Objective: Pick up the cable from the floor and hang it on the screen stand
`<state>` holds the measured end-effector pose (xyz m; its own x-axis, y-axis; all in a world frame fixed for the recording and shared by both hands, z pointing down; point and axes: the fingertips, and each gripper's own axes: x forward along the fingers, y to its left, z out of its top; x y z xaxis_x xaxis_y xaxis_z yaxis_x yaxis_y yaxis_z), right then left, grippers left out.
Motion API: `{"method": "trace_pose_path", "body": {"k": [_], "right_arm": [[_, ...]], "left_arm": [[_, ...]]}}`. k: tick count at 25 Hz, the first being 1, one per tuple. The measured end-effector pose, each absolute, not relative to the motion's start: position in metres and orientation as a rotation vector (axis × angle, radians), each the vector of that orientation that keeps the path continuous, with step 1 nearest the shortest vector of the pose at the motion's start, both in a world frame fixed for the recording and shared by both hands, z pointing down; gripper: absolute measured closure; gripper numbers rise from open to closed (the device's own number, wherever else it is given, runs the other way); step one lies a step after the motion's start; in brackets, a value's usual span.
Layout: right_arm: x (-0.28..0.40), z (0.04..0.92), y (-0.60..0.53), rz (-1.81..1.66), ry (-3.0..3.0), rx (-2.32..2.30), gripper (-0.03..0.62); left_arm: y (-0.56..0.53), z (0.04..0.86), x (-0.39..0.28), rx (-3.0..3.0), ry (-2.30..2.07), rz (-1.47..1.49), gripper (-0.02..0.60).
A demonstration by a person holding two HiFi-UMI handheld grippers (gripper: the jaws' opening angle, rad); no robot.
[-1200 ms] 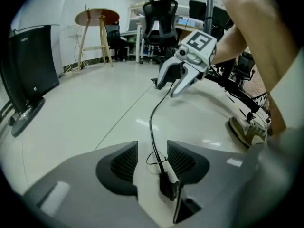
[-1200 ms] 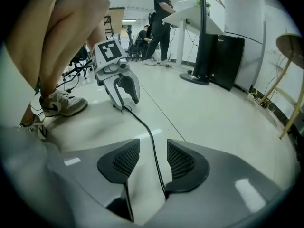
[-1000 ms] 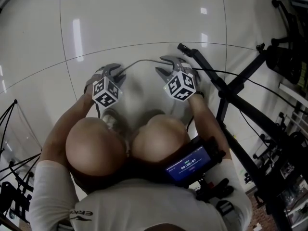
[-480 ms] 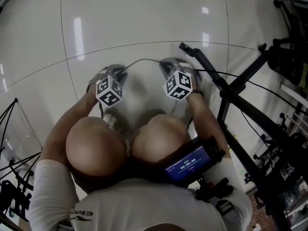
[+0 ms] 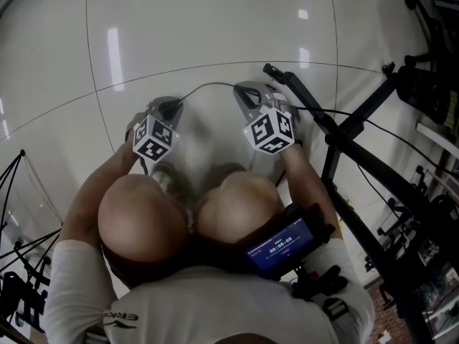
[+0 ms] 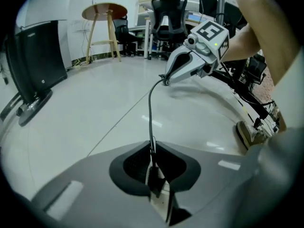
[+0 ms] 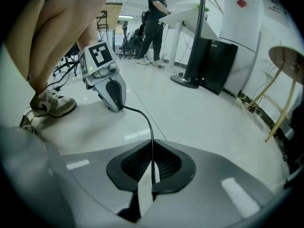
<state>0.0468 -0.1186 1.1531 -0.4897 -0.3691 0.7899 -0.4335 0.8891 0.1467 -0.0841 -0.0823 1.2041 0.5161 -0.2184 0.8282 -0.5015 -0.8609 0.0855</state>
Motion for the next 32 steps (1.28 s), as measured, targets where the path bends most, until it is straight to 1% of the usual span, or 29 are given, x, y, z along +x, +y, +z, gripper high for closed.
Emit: {"method": "trace_pose_path", "body": {"k": [3, 8, 13, 24, 32], "right_arm": [[0.046, 1.133, -0.131, 0.074, -2.179, 0.647, 0.563], [0.05, 1.092, -0.154, 0.041, -2.235, 0.79, 0.563], [0.072, 1.031, -0.168, 0.057, -2.265, 0.944, 0.563], [0.118, 0.795, -0.182, 0.111, -2.289, 1.215, 0.562], [0.126, 0.594, -0.183, 0.106, -2.292, 1.35, 0.56]], "left_arm": [[-0.1, 1.189, -0.085, 2.468, -0.69, 1.183, 0.557], [-0.134, 1.153, -0.079, 2.534, -0.801, 1.027, 0.558], [-0.17, 1.088, -0.059, 2.62, -0.836, 0.912, 0.558], [-0.212, 0.84, -0.006, 2.74, -0.843, 0.711, 0.558], [-0.216, 0.637, 0.002, 2.764, -0.846, 0.63, 0.558]]}}
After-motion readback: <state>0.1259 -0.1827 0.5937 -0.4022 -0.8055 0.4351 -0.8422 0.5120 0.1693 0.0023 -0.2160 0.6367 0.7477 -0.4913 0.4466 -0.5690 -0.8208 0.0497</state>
